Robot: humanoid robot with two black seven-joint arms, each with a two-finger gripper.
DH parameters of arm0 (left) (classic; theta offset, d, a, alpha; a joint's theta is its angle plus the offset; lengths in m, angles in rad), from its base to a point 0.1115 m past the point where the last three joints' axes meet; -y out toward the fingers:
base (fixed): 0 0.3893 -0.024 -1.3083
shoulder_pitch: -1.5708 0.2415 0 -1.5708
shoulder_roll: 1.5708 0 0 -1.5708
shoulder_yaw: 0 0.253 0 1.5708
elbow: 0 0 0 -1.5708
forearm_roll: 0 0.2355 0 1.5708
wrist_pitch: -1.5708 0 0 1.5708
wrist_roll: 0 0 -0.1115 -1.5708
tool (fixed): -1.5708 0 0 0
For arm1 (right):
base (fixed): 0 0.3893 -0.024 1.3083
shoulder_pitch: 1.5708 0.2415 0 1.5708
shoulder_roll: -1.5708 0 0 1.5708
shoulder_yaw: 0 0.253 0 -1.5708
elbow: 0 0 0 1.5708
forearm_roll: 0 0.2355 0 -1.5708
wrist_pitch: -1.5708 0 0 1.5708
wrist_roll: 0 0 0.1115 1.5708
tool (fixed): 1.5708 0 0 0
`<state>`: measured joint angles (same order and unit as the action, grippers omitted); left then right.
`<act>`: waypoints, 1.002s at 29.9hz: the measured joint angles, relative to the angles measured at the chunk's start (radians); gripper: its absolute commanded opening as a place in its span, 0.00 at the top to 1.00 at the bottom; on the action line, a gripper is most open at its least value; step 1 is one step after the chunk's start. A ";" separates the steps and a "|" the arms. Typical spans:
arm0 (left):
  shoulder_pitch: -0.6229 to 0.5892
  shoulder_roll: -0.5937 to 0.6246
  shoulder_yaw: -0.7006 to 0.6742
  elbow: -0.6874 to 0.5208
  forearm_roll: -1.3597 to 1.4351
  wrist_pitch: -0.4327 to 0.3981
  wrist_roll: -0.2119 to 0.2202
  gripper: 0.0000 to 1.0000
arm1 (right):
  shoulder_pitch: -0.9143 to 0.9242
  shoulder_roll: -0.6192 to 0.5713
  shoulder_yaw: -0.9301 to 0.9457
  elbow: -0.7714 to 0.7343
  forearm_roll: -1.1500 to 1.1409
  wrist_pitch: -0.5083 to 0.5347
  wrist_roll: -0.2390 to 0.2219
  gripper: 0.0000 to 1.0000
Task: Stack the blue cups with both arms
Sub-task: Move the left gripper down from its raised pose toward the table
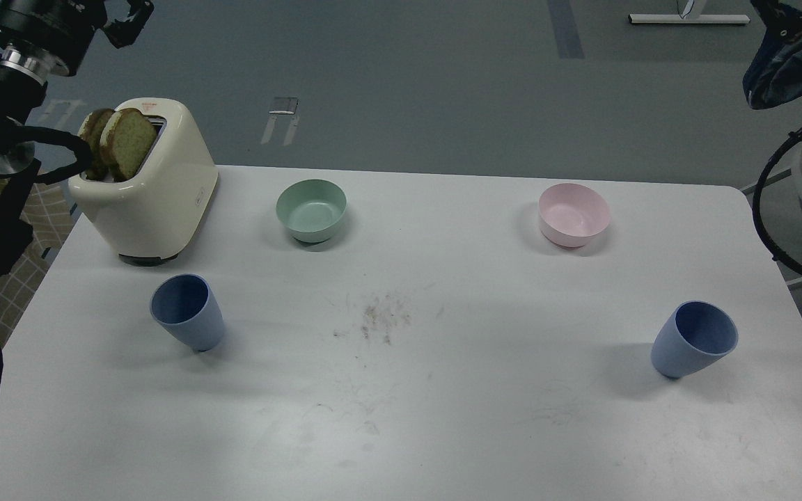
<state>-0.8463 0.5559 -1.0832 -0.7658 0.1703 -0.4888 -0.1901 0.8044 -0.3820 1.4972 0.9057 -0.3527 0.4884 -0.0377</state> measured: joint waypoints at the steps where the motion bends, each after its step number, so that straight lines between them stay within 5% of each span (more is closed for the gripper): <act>1: 0.000 0.000 0.000 -0.003 0.000 0.000 -0.002 0.03 | 0.000 0.002 0.000 0.000 0.000 0.000 -0.002 0.00; 30: -0.007 0.012 0.024 -0.051 0.004 0.000 0.007 0.03 | -0.049 0.001 -0.006 -0.002 0.003 0.000 -0.016 0.00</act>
<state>-0.8532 0.5684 -1.0592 -0.8170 0.1739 -0.4887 -0.1828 0.7553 -0.3807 1.4913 0.9042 -0.3495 0.4888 -0.0537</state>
